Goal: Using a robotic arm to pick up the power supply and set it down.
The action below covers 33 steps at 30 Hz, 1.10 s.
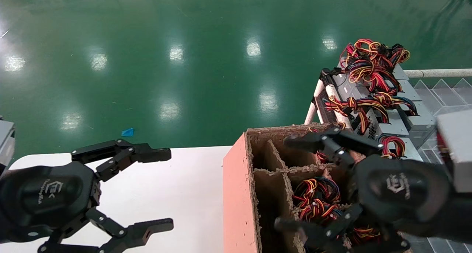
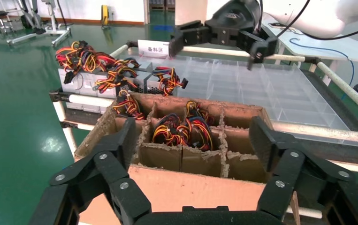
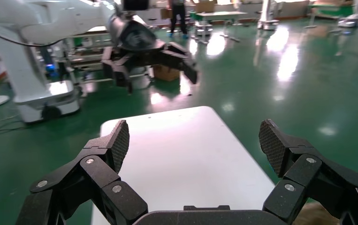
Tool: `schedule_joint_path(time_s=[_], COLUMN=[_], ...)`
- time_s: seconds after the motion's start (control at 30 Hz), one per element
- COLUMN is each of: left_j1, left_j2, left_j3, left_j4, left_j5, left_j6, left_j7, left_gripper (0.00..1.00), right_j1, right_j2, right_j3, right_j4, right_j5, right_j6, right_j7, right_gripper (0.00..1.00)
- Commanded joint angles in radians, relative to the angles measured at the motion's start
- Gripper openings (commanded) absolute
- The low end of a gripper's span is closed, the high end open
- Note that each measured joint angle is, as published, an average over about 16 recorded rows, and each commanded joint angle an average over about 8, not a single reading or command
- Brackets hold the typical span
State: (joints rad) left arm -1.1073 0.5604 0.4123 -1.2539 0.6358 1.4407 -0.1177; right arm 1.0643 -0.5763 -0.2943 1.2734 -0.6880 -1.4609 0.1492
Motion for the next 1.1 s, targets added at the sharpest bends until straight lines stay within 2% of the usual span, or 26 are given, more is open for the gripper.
schedule_joint_path(time_s=[0.03, 0.3, 1.1], left_j1=[0.0, 0.0, 0.0], left_j2=[0.0, 0.0, 0.0], left_j3=[0.0, 0.0, 0.0], left_j4=[0.0, 0.0, 0.0], left_j5=[0.0, 0.0, 0.0], left_j6=[0.0, 0.0, 0.0], left_j7=[0.0, 0.0, 0.0], left_gripper=[1.0, 1.0, 1.0], right_j1=[0.005, 0.014, 0.011], right_j2=[-0.019, -0.052, -0.036], right_j3=[0.008, 0.022, 0.016], right_j4=[0.006, 0.016, 0.011], right_j5=[-0.023, -0.064, -0.045], right_j6=[-0.019, -0.052, -0.036], right_j7=[0.021, 0.05, 0.039], right_gripper=[1.0, 1.0, 1.0])
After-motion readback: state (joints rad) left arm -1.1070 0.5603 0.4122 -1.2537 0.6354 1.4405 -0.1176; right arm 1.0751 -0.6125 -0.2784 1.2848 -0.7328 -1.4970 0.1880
